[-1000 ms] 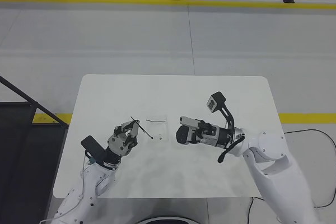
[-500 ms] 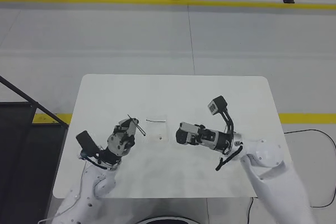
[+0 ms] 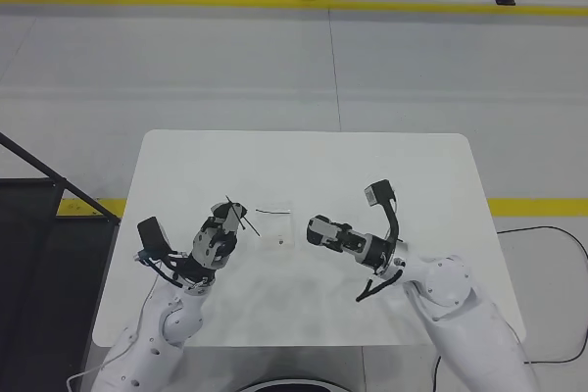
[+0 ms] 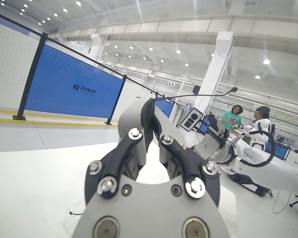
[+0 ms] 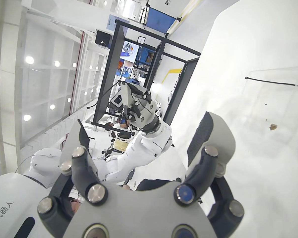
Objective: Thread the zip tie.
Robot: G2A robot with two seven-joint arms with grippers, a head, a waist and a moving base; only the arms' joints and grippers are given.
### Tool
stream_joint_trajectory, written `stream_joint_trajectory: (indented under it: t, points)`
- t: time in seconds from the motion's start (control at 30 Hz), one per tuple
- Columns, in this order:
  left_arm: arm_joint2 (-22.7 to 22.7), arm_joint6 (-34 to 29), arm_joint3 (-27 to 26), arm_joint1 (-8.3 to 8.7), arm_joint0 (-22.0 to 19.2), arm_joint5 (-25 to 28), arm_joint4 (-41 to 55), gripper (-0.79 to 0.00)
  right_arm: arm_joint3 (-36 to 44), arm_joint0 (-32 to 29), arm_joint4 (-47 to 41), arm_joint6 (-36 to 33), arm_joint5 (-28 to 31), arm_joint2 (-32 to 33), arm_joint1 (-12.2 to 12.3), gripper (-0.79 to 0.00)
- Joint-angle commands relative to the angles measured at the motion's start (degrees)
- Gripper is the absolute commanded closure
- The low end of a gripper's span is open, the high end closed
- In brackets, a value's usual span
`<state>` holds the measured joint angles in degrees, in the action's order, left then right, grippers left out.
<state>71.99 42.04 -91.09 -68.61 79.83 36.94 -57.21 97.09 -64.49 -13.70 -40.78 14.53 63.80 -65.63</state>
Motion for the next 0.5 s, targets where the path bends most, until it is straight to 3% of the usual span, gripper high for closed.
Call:
stream_joint_trajectory:
  t: [0.0, 0.13, 0.4, 0.47]
  points:
    - [0.00, 0.00, 0.00, 0.00, 0.00, 0.01, 0.00, 0.000, 0.27, -0.32, 1.22, -0.03, 0.13, -0.45, -0.01, -0.785]
    - [-1.09, -3.64, -0.45, -0.21, -0.01, -0.15, 1.68, 0.000, -0.41, 0.11, 3.11, -1.22, 4.16, -1.61, -0.18, -0.785]
    - [-2.22, -10.62, 0.97, -0.40, -1.45, 6.30, 8.57, 0.000, -2.87, 1.12, 8.07, 2.08, 11.68, -4.64, -1.01, -0.782]
    - [-2.17, -11.89, 1.15, -0.38, -1.58, 7.57, 9.61, 0.000, -3.26, 1.44, 9.48, 3.42, 12.09, -5.35, -1.25, -0.739]
